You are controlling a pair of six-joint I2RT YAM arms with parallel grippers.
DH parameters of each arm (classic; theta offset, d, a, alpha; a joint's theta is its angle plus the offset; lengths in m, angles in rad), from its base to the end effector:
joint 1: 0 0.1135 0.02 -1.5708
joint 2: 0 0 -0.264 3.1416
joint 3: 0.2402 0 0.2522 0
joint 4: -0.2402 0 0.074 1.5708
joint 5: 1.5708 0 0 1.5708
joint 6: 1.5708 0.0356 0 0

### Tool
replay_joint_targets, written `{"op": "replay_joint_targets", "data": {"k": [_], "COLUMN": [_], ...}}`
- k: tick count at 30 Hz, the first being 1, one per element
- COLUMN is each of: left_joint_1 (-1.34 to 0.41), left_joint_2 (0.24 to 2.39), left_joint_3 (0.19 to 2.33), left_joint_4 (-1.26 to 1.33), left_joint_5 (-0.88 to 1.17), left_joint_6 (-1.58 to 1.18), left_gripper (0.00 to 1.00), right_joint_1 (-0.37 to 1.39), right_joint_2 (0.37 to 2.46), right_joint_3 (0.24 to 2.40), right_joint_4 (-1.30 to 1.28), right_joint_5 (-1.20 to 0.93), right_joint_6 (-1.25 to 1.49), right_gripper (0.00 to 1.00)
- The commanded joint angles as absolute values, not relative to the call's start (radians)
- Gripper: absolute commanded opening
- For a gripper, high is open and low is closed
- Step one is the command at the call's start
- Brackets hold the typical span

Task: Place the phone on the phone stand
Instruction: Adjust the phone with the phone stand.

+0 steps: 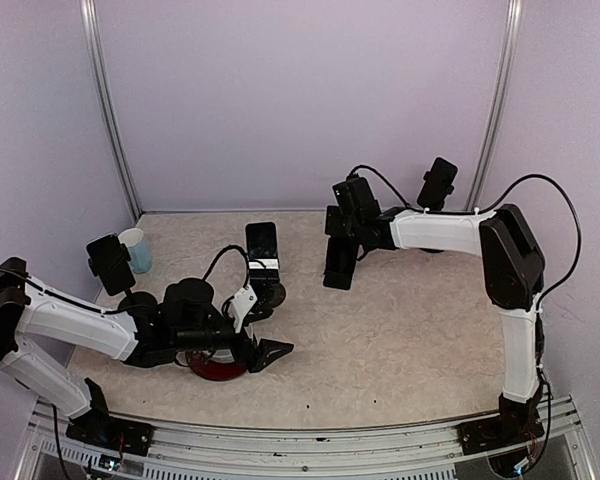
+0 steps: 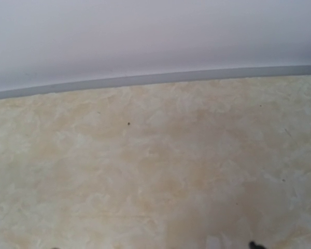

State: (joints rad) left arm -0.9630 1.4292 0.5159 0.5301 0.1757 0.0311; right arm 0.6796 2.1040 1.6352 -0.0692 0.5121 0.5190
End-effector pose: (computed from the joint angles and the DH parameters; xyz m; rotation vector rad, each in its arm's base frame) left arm 0.1554 -0.2343 0.1769 1.0728 1.7247 -0.7745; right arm 0.3921 0.2944 0.2299 0.1371 2.0357 0.2101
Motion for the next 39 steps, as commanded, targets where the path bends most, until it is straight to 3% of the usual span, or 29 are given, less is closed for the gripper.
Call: {"op": "replay_joint_targets", "data": {"k": [1, 12, 22, 25, 34, 39], "left_joint_1": [-0.969, -0.969, -0.969, -0.969, -0.969, -0.969], "left_joint_2": [1.41, 1.412, 1.41, 1.411, 1.411, 1.409], "left_joint_3": [0.513, 0.514, 0.512, 0.512, 0.512, 0.509], "left_joint_4": [0.52, 0.518, 0.517, 0.517, 0.514, 0.519], "left_joint_5": [0.169, 0.166, 0.164, 0.162, 0.149, 0.143], "left_joint_6": [0.044, 0.045, 0.045, 0.045, 0.048, 0.046], "left_gripper": [0.99, 0.99, 0.99, 0.99, 0.99, 0.99], "right_joint_1": [0.687, 0.687, 0.687, 0.687, 0.69, 0.703], "right_joint_2": [2.123, 2.129, 2.099, 2.086, 1.963, 1.8], "right_joint_3": [1.639, 1.629, 1.618, 1.609, 1.535, 1.418], "right_joint_4": [-0.025, -0.021, -0.026, -0.026, -0.039, 0.052], "right_joint_5": [0.529, 0.521, 0.494, 0.498, 0.503, 0.408], "right_joint_6": [0.539, 0.539, 0.526, 0.519, 0.492, 0.341], "right_gripper": [0.53, 0.58, 0.86, 0.99, 1.0, 1.0]}}
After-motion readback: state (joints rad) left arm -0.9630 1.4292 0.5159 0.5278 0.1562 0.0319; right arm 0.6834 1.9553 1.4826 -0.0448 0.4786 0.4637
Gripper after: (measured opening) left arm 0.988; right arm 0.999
